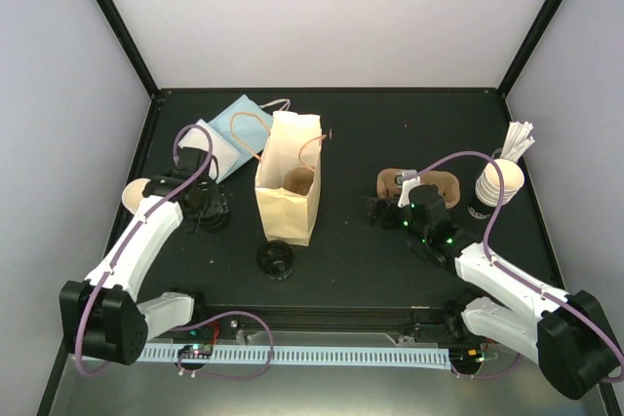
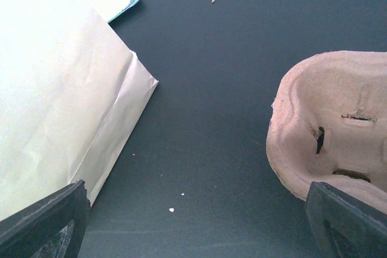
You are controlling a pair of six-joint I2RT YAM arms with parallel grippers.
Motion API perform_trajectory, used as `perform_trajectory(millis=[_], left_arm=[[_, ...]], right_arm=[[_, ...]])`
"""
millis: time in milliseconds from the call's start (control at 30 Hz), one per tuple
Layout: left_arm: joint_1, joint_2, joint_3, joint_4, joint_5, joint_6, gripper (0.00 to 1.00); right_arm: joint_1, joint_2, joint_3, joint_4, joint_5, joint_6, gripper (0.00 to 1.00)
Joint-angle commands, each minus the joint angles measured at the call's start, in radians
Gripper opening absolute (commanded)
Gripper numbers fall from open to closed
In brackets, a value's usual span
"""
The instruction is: Pack the takeout coffee
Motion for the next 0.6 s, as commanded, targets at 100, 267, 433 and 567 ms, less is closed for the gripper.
perform_trajectory(millis=[100,267,433,567], left_arm=[[-0.062,-0.035,0.048,-0.02,-0.067,0.032,0.67],[-0.059,0.022,0.076,-0.045,0.045,0.022,0.66],[-0.063,-0.025,-0.019,0.087,-0.015,0.048,0.75],[-0.049,0.073,0.084,-0.079,0.075,0.042,0.66]], right_arm=[[-0.002,0.003,0.009,0.029,-0.006,-0.011,1.0],[-0.002,0.001,0.008,0.028,-0.007,-0.011,1.0],[-0.001,-0.001,0.007,0.028,-0.008,-0.011,1.0],[-0.002,0.006,0.007,0.029,-0.013,-0.01,1.0]])
